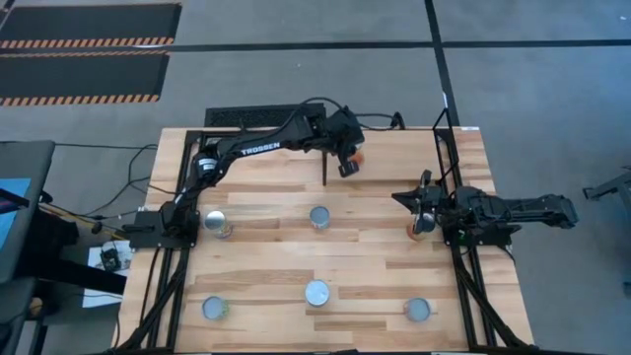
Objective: Pick and place cans onto a shelf
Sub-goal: Put the left red can on the shelf
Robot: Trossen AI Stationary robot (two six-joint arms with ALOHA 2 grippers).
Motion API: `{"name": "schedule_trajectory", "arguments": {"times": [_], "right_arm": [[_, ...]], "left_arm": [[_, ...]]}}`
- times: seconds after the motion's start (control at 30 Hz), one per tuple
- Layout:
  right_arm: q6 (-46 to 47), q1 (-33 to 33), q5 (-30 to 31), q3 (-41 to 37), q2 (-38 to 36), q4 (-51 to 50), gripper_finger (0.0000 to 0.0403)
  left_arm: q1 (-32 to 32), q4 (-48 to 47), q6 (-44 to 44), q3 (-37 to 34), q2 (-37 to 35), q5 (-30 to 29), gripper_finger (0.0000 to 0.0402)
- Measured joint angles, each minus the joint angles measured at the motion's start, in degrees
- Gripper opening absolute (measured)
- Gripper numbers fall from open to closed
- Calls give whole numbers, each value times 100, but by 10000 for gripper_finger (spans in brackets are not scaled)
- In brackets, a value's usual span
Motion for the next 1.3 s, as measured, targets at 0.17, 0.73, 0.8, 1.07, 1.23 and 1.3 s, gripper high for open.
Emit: {"name": "schedule_trajectory", "arguments": {"times": [0.17, 0.73, 0.8, 1.07, 1.23, 1.3], "right_arm": [[0, 0, 0, -2, 0, 0, 38], [0, 0, 0, 0, 0, 0, 38], [2, 0, 0, -2, 0, 0, 38], [0, -1, 0, -2, 0, -1, 38], [0, 0, 0, -2, 0, -1, 38], [0, 0, 0, -2, 0, 0, 38]], "left_arm": [[-1, 76, 9, -114, 0, 0, 0], [-4, -85, 246, -107, -4, 0, 0], [-12, -83, 289, -107, -4, 0, 0], [-14, -268, 408, -107, -4, 4, 0], [-9, -393, 508, -107, -4, 165, 0], [-14, -436, 565, -107, -4, 175, 0]]}}
